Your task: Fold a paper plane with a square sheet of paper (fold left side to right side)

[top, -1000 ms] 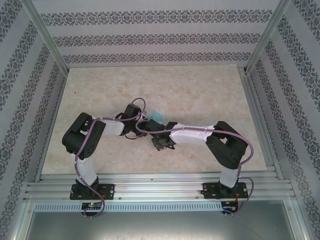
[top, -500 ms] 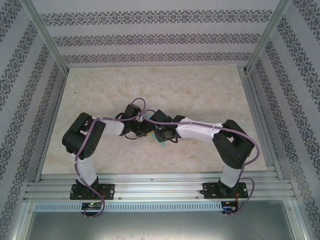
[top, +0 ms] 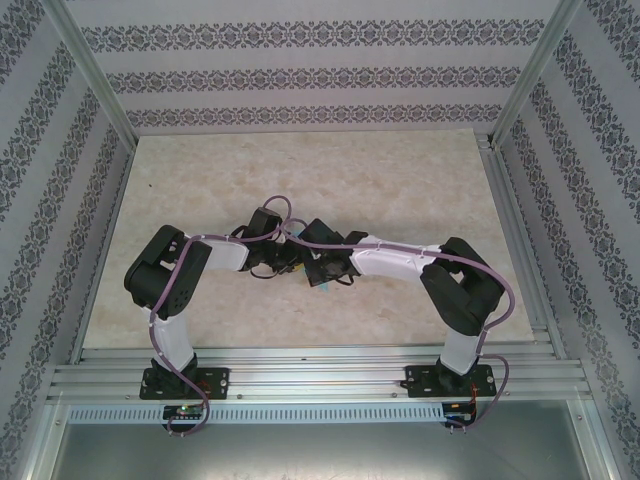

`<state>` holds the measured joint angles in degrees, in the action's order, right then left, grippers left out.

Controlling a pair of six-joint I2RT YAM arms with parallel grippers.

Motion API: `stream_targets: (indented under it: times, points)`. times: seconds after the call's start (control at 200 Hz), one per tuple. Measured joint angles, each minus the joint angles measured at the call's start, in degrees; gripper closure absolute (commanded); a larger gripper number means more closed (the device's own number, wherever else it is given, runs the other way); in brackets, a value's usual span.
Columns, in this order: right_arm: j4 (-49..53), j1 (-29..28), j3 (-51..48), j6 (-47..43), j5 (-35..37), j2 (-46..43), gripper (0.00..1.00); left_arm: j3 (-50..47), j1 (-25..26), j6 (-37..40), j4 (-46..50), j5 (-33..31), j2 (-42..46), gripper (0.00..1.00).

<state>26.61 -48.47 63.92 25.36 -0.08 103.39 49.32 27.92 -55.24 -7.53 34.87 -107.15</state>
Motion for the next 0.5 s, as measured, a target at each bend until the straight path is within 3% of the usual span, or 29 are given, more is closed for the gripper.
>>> stream_targets:
  times: [0.5]
  points:
    - [-9.8,7.0,-6.9,-1.1,-14.5,0.0,0.92,0.0,0.0,0.0,0.1,-0.4,0.0,0.79]
